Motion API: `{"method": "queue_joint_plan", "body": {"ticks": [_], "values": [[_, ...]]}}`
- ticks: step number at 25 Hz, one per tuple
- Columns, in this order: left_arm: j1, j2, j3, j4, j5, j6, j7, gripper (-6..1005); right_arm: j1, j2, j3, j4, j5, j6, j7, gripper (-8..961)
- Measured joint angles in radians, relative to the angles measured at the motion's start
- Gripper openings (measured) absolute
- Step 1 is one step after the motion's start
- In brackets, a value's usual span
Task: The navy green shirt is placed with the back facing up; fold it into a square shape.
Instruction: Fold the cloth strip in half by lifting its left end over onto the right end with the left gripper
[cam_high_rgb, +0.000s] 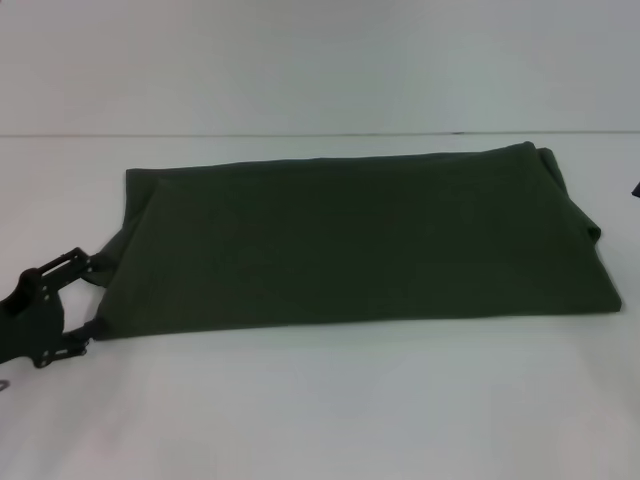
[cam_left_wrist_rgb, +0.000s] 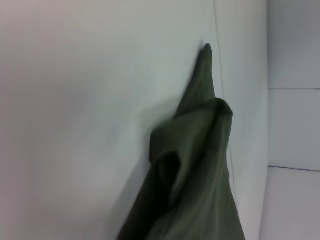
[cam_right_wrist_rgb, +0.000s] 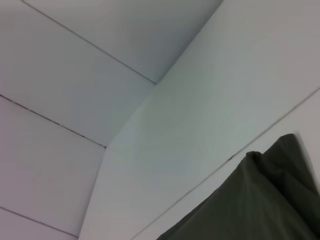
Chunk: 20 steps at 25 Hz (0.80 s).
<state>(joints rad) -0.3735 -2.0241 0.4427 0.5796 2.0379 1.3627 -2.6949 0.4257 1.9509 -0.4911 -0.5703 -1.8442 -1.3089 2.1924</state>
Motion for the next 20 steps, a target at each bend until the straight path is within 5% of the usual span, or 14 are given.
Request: {"method": "queue_joint_plan", "body": {"ticks": [20], "values": [[-0.008, 0.001, 0.004, -0.042, 0.062, -0.054, -0.045, 950, -0.004, 0.005, 0.013, 0.015, -0.007, 0.018, -0.015, 732]]}}
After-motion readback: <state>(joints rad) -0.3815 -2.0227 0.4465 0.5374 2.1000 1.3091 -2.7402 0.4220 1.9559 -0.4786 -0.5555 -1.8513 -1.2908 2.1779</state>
